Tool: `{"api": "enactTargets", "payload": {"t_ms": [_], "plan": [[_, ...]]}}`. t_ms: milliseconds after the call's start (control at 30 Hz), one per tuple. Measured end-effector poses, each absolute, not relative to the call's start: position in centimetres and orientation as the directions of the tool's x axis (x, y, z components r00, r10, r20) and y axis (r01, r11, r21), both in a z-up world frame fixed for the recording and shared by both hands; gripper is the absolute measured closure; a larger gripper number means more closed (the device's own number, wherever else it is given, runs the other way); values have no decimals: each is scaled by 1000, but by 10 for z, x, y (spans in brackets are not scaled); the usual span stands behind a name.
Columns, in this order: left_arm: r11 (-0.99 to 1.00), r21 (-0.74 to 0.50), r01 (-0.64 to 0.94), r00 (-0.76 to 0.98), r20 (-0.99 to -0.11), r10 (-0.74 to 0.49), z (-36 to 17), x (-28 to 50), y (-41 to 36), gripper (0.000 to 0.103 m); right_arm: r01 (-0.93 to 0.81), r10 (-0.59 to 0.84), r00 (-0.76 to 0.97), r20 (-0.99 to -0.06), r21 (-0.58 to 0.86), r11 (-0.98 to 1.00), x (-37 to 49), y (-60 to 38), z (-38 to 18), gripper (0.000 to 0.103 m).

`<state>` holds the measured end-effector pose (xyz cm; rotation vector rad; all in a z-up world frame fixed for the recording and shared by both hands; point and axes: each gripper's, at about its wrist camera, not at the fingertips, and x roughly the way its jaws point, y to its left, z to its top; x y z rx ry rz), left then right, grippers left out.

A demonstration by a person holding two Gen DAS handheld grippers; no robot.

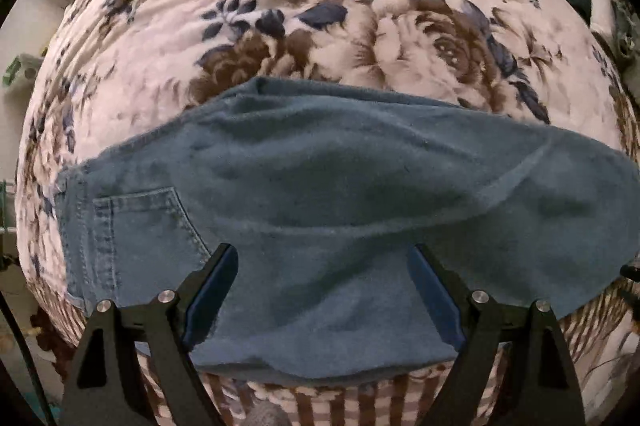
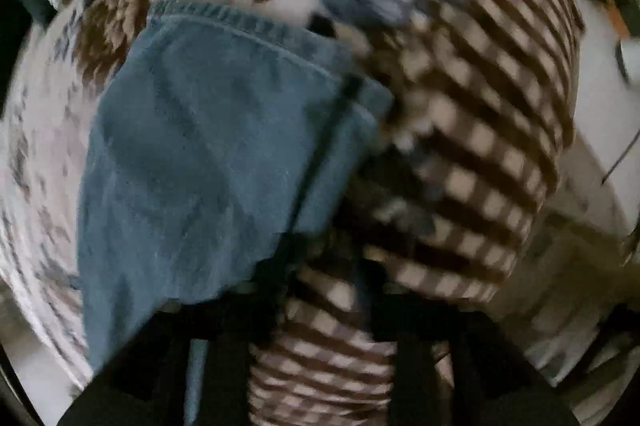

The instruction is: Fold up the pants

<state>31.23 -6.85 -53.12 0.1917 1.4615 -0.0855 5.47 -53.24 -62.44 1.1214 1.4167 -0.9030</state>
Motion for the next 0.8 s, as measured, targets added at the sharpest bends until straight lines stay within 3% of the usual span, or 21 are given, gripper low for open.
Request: {"api": "enactTargets", "payload": {"t_ms": [67,233,400,600,800], "plan": [[989,53,141,112,-993,37,-529,311,-58,16,951,145,57,-988,98,294,61,-517,-610,38],[1000,27,8,99,-995,26,-522,313,6,16,850,223,77,-972,180,495,119,-433,-595,38],[992,30,-120,126,-991,46,-503,314,116,16,777,419,21,-908,278,565,158,-308,-625,38],[968,59,-245,113,-990,89,-504,298,241,16,761,532,-10,-847,339,553,165,-182,-646,38],[891,-130,-434,37,-991,-127,-575,291,309,16,788,543,105,-833,403,466,165,-145,-666,39]]}}
